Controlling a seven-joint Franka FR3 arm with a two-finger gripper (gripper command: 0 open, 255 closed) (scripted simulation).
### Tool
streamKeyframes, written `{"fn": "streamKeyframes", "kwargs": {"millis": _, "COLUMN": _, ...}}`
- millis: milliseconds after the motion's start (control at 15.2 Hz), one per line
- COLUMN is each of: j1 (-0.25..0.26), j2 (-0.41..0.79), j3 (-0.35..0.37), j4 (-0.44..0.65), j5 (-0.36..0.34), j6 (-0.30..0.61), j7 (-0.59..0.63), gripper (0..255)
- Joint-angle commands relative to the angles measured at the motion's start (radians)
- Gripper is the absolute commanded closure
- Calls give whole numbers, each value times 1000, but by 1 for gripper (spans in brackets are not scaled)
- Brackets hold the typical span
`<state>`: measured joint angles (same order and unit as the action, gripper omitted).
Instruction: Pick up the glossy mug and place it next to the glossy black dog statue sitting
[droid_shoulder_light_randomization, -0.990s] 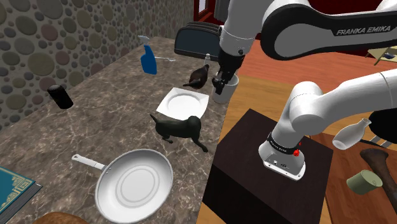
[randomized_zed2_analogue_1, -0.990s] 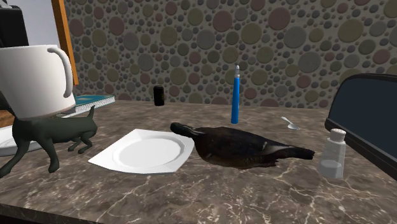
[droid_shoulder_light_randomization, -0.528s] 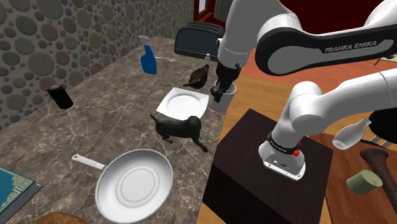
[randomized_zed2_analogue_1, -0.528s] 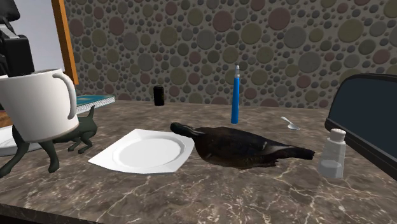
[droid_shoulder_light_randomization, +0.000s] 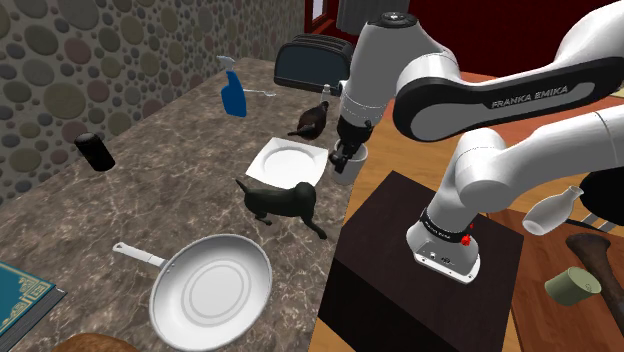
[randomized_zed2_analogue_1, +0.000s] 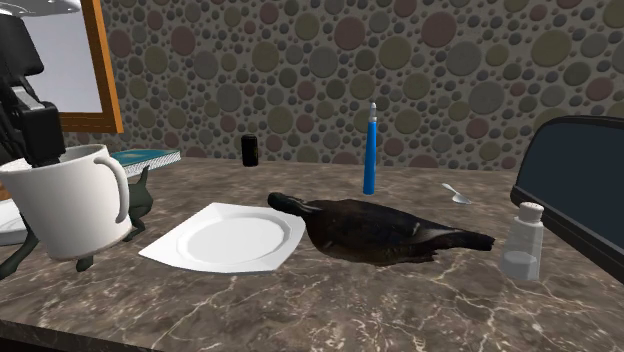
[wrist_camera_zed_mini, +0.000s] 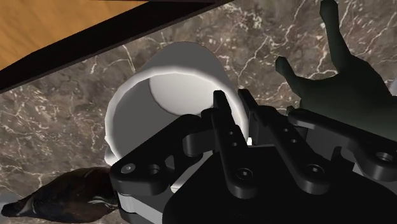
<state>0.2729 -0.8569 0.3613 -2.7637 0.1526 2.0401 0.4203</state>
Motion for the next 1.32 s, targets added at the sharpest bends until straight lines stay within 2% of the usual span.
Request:
{"fn": "streamKeyframes", "kwargs": {"millis": 0, "j1": 3, "j2": 10, "j3": 9, "j4": -22, "j5": 6, "j6": 32, "j7": 5, "gripper": 255}}
{"fn": "streamKeyframes", "kwargs": {"millis": 924, "j1": 8, "j2": 119, "j3": 69, "j4": -156, "j5": 39, "j6": 273, "j7": 30, "gripper": 255}}
{"fn": "streamKeyframes", "kwargs": {"millis": 1254, "j1": 8, "j2": 119, "j3": 69, "j4": -156, "j5": 39, "j6": 273, "j7": 30, "gripper": 255}}
